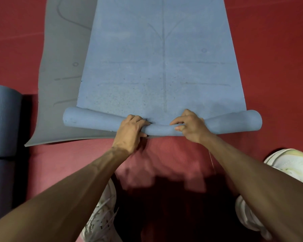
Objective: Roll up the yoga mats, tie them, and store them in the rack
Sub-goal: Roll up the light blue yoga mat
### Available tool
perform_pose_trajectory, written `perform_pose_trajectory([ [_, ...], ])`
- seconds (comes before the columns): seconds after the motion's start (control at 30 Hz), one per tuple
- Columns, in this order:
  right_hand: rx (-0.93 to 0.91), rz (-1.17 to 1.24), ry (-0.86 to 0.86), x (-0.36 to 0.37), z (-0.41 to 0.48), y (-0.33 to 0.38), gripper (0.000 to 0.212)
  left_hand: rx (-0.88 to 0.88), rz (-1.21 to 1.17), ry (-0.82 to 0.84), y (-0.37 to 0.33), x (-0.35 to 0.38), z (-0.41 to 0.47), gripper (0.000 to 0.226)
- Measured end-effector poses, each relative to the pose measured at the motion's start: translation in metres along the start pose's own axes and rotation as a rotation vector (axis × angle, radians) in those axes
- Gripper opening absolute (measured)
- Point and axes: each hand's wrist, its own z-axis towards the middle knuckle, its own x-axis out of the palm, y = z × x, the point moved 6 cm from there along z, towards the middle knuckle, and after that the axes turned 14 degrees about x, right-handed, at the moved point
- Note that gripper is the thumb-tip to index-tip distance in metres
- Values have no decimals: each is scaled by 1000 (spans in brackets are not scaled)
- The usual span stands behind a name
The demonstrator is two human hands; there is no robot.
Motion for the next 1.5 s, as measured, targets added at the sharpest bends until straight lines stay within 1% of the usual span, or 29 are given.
perform_pose_trajectory([
  [0.1,-45,22,-61,1,2,0,19,-23,-28,72,8,0,14,33],
  [0.2,-96,51,-186,-2,-3,2,11,-68,-66,183,16,-1,27,30],
  [0.3,-152,8,-307,-4,-12,3,9,-139,-82,245,19,-3,39,26],
  [0.37,-216,-84,-438,-7,-20,5,13,-163,-98,288,20,-3,46,25],
  [0.43,-269,-222,-542,-4,-30,7,22,-165,-100,330,19,-3,53,31],
  [0.53,-301,-317,-603,1,-39,4,35,-145,-78,311,20,-4,60,34],
  [0.6,-314,-365,-585,5,-40,1,49,-141,-54,287,24,-2,62,30],
  [0.67,-327,-357,-569,5,-36,-1,54,-153,-86,300,28,-1,64,25],
  [0.73,-338,-284,-557,2,-31,-2,50,-187,-154,267,31,-4,67,21],
  [0.83,-369,-193,-514,-4,-20,0,33,-230,-192,145,31,-11,66,19],
  [0.93,-379,-126,-422,-12,-6,2,24,-156,-18,95,26,-8,56,7],
  [0.97,-370,-109,-371,-15,0,2,24,-129,41,74,24,-7,51,10],
  [1.03,-328,-103,-241,-19,12,5,24,-81,88,39,22,-6,42,24],
  [1.13,-256,-96,-77,-23,24,11,24,30,178,120,18,-2,29,54],
  [1.17,-234,-87,-36,-24,27,12,24,67,223,153,17,0,26,60],
  [1.2,-216,-76,-4,-25,29,13,25,87,251,175,16,2,25,62],
  [1.27,-199,-59,30,-27,32,14,25,76,257,183,17,2,30,55],
  [1.33,-200,-44,27,-27,34,13,26,36,233,187,18,0,37,49],
  [1.4,-213,-55,-30,-25,35,13,26,15,210,225,21,-2,45,46],
  [1.5,-253,-72,-236,-23,28,9,24,-28,174,310,26,-5,58,42],
])
